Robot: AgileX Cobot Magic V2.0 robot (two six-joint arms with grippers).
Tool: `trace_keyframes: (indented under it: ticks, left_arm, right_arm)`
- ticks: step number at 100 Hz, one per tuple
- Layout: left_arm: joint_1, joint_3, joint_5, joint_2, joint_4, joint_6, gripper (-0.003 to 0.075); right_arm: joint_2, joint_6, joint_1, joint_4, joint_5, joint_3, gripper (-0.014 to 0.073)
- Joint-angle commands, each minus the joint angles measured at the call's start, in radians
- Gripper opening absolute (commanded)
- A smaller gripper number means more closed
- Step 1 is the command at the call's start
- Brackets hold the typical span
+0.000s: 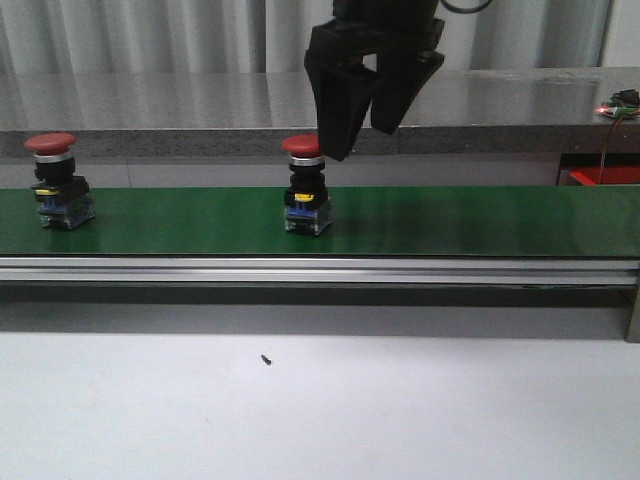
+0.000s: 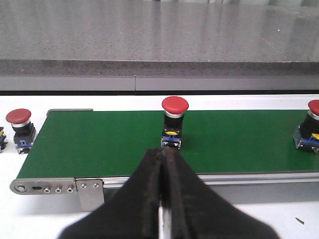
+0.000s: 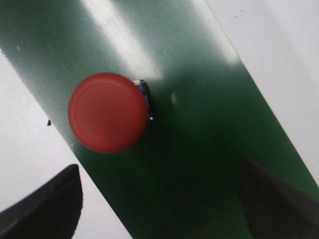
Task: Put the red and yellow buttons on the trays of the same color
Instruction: 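Lower the right gripper onto the leading red button on the belt, then grasp the red button and carry it to the red tray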
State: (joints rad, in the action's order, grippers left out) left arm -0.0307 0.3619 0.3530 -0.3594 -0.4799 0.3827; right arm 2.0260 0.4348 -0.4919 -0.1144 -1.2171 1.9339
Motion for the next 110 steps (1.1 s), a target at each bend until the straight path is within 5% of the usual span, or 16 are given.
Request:
trace_keyframes:
  ticks: [1, 28, 48, 66, 87, 110]
  left_arm:
    - [0.008, 0.029, -0.074, -0.005, -0.022, -0.001, -0.002]
    - [0.008, 0.029, -0.074, -0.005, -0.022, -0.001, -0.002]
    - [0.008, 0.029, -0.074, -0.005, -0.022, -0.001, -0.002]
    - [0.008, 0.029, -0.074, -0.005, -0.022, -0.001, -0.002]
    - [0.008, 0.029, -0.074, -0.005, -0.022, -0.001, -0.002]
    - [0.008, 0.029, -0.074, -0.005, -0.022, -0.001, -0.002]
  right_arm:
    - [-0.032, 0.037, 0.0, -0.04, 0.035, 0.034, 0.0624]
    - [0.001, 0.044, 0.0, -0.061, 0.091, 0.034, 0.0597]
    - [0.01, 0.044, 0.0, -0.061, 0.087, 0.034, 0.0351]
    - [0.01, 0.043, 0.0, -0.062, 0.076, 0.034, 0.0224]
    - [-0.026, 0.011, 0.027, -0.062, 0.072, 0.034, 0.0213]
    - [-0.119, -0.021, 0.196, -0.065, 0.065, 0.034, 0.0213]
